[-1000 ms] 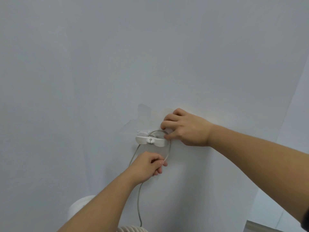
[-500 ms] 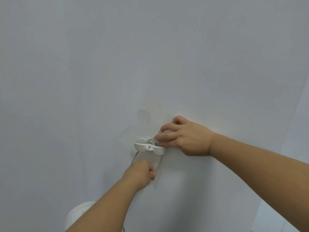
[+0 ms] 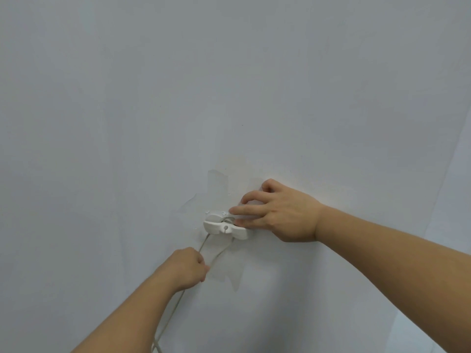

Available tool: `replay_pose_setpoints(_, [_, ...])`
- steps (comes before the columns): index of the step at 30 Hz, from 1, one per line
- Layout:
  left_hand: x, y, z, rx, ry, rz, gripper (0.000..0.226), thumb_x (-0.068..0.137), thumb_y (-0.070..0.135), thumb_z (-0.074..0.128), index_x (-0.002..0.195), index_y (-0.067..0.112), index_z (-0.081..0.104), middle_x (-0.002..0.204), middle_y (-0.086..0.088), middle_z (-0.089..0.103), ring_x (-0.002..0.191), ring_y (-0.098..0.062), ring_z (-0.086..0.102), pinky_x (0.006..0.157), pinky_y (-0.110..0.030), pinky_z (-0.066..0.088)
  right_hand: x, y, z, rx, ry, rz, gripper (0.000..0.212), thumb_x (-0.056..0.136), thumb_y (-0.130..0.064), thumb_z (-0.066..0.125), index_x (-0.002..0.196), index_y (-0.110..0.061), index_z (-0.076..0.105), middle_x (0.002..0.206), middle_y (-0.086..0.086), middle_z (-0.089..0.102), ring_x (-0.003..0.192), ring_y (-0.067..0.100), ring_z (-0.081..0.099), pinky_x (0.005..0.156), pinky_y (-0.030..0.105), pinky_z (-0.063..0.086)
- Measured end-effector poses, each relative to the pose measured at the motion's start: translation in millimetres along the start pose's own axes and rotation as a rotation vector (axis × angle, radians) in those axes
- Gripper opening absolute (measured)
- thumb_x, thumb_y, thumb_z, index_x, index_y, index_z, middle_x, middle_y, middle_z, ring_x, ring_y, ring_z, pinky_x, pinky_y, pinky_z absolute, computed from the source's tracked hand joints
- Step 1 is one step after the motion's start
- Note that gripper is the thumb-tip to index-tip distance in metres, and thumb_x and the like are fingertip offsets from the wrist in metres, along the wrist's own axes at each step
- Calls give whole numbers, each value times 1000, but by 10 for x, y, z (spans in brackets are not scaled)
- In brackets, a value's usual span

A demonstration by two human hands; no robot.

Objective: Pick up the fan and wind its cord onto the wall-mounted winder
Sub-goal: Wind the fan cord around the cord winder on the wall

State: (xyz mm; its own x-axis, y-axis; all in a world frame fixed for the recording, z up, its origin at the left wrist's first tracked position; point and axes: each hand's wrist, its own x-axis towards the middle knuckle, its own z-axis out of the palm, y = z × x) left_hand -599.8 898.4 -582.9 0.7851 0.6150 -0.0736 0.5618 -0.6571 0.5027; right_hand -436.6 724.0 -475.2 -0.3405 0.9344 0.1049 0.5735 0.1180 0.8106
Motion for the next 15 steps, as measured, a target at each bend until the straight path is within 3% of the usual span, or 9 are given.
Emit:
replay_pose_setpoints(4, [19,-172,-95,-258,147,-82,30,87,26,55,60,15,55,57,1,50,52,-16,42,50,-24,31,-1,0,19,4,-14,-10,57,86,-11,48,139,-33,48,149,-21,39,130,19,44,88,34,32])
replay_pose_setpoints(8, [87,-189,-103,-308,354,-122,30,91,30,56,75,8,68,72,-2,64,66,-19,57,61,-27,44,5,5,17,13,-28,-11,58,87,-12,47,142,-33,44,148,-23,39,132,19,41,89,34,28])
replay_pose_setpoints(11, [142,-116,-83,-336,467,-143,28,92,31,55,77,11,66,75,-4,65,73,-23,60,68,-33,49,6,7,5,10,-34,-6,58,87,-12,47,141,-32,45,147,-22,41,132,20,42,88,34,24])
replay_pose_setpoints(15, [202,-11,-89,-414,645,-110,27,92,32,56,72,14,60,73,-1,62,70,-21,57,64,-33,46,4,0,3,11,-42,-2,58,87,-13,49,141,-33,45,147,-23,41,132,19,42,89,33,26])
